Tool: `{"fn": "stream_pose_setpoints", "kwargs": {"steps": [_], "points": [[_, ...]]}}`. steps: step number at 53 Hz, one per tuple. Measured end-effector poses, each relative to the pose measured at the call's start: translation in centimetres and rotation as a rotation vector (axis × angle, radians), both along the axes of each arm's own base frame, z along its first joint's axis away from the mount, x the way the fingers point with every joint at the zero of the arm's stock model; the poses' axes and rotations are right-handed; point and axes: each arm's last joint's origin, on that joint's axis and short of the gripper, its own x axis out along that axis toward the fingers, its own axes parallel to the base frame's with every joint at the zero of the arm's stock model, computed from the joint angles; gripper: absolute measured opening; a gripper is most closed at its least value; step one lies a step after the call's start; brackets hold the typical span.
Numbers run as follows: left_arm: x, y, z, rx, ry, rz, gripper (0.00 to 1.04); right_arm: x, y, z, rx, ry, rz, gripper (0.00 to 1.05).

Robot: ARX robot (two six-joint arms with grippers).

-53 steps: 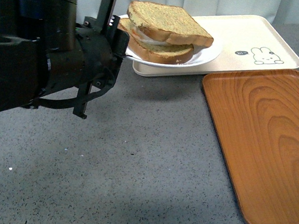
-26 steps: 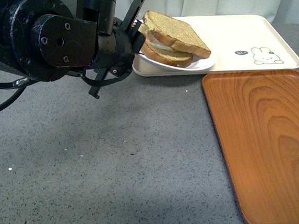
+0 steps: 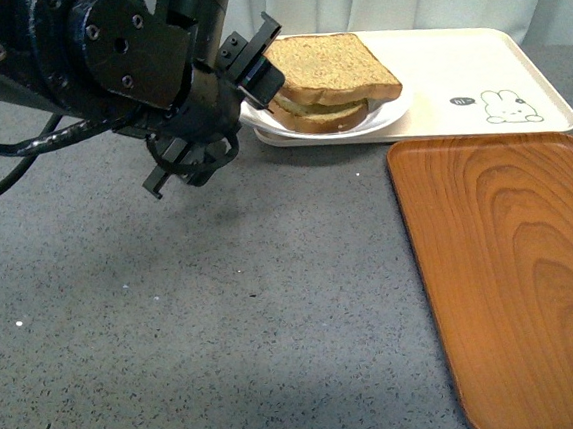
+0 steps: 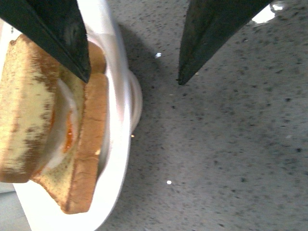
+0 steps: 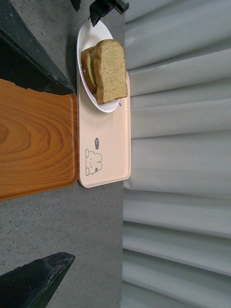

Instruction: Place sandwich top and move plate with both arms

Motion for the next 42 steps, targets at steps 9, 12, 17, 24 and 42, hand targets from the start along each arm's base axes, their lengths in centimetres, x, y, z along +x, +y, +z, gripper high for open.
{"fn": "stream_pose_setpoints", "kwargs": {"steps": [9,12,17,24,42], "points": [[-1.0,2.3,0.4,0.042,0.005,0.025,0.84,0.0,0.0,0.0,0.0,0.0,0.0,0.96],[-1.6,3.5,0.9,0.054,0.002,0.046,0.94,0.0,0.0,0.0,0.0,0.0,0.0,0.96],[-3.0,6.1,1.1,0.189,-0.215,0.034,0.89,0.0,0.0,0.0,0.0,0.0,0.0,0.96],[-10.1,11.6,3.9,0.598,-0.625,-0.112,0.59,0.0,0.0,0.0,0.0,0.0,0.0,0.96],[-26.2,17.5,5.5,0.777,-0.548,-0.19,0.04,0.0,0.0,0.0,0.0,0.0,0.0,0.96]]}}
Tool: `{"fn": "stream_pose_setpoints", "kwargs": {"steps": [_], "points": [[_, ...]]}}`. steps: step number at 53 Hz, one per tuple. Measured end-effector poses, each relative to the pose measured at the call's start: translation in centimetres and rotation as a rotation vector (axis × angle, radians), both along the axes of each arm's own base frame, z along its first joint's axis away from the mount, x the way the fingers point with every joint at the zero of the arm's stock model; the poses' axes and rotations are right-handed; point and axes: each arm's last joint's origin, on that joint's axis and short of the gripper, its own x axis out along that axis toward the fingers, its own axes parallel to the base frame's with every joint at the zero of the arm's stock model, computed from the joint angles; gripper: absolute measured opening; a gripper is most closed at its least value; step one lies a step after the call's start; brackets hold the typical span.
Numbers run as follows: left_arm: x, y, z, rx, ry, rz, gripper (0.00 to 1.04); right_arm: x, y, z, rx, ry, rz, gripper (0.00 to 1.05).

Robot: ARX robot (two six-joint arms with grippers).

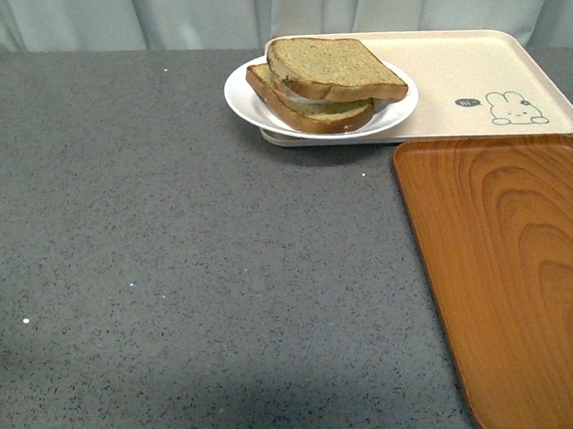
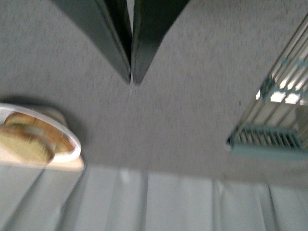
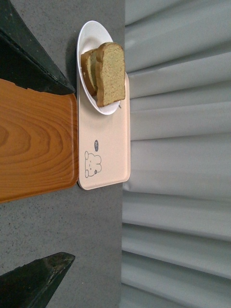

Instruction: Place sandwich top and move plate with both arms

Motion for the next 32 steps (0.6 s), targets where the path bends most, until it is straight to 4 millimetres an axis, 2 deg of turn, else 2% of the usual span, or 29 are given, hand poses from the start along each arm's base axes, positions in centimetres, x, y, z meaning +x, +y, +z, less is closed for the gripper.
{"fn": "stream_pose_setpoints", "kwargs": {"steps": [7,11,32], "points": [[-3.4,0.0,1.2,0.005,-0.069,-0.001,0.04,0.0,0.0,0.0,0.0,0.0,-0.002,0.96],[-4.3,0.0,1.4,0.008,-0.107,-0.001,0.04,0.0,0.0,0.0,0.0,0.0,-0.001,0.96],[-4.6,0.0,1.6,0.011,-0.138,-0.001,0.04,0.0,0.0,0.0,0.0,0.0,-0.001,0.96]]}}
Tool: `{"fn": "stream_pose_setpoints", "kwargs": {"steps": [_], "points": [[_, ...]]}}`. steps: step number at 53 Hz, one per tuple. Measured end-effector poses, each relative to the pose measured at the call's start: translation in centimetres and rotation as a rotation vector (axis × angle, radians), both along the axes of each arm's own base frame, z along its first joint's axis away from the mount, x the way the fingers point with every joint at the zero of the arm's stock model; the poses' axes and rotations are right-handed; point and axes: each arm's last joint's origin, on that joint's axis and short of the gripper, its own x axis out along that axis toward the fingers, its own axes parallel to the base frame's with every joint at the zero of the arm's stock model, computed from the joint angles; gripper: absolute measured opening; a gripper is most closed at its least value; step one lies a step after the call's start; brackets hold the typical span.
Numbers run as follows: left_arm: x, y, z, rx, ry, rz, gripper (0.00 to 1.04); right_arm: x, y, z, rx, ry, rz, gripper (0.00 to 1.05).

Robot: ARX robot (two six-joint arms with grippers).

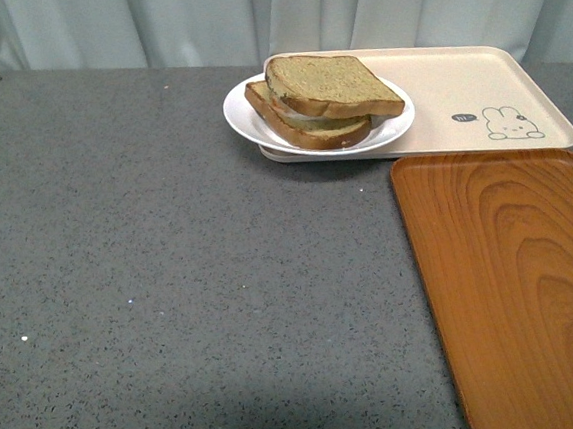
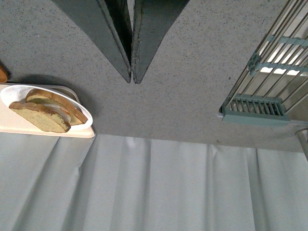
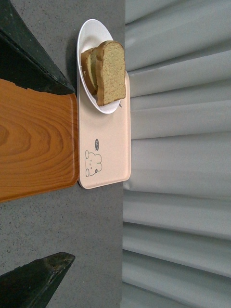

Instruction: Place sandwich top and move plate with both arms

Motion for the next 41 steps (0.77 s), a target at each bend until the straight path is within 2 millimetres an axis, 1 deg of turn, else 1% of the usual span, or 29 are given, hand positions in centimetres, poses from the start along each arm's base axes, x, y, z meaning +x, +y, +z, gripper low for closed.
{"fn": "stream_pose_setpoints", "kwargs": {"steps": [6,7,12,13,16,20,26,27,29,30,32,33,35,37,41], "points": [[0.0,0.0,0.0,0.0,0.0,0.0,0.04,0.0,0.0,0.0,0.0,0.0,0.001,0.96],[0.0,0.0,0.0,0.0,0.0,0.0,0.06,0.0,0.0,0.0,0.0,0.0,0.001,0.96],[0.0,0.0,0.0,0.0,0.0,0.0,0.22,0.0,0.0,0.0,0.0,0.0,0.0,0.96],[0.0,0.0,0.0,0.0,0.0,0.0,0.23,0.0,0.0,0.0,0.0,0.0,0.0,0.96],[0.0,0.0,0.0,0.0,0.0,0.0,0.38,0.0,0.0,0.0,0.0,0.0,0.0,0.96],[0.0,0.0,0.0,0.0,0.0,0.0,0.52,0.0,0.0,0.0,0.0,0.0,0.0,0.96],[0.0,0.0,0.0,0.0,0.0,0.0,0.68,0.0,0.0,0.0,0.0,0.0,0.0,0.96],[0.0,0.0,0.0,0.0,0.0,0.0,0.73,0.0,0.0,0.0,0.0,0.0,0.0,0.96],[0.0,0.0,0.0,0.0,0.0,0.0,0.81,0.0,0.0,0.0,0.0,0.0,0.0,0.96],[0.0,0.0,0.0,0.0,0.0,0.0,0.87,0.0,0.0,0.0,0.0,0.0,0.0,0.96],[0.0,0.0,0.0,0.0,0.0,0.0,0.93,0.0,0.0,0.0,0.0,0.0,0.0,0.96],[0.0,0.0,0.0,0.0,0.0,0.0,0.98,0.0,0.0,0.0,0.0,0.0,0.0,0.96],[0.0,0.0,0.0,0.002,0.0,0.0,1.0,0.0,0.0,0.0,0.0,0.0,0.0,0.96],[0.0,0.0,0.0,0.002,0.0,0.0,0.98,0.0,0.0,0.0,0.0,0.0,0.0,0.96],[0.0,0.0,0.0,0.002,0.0,0.0,0.98,0.0,0.0,0.0,0.0,0.0,0.0,0.96]]}}
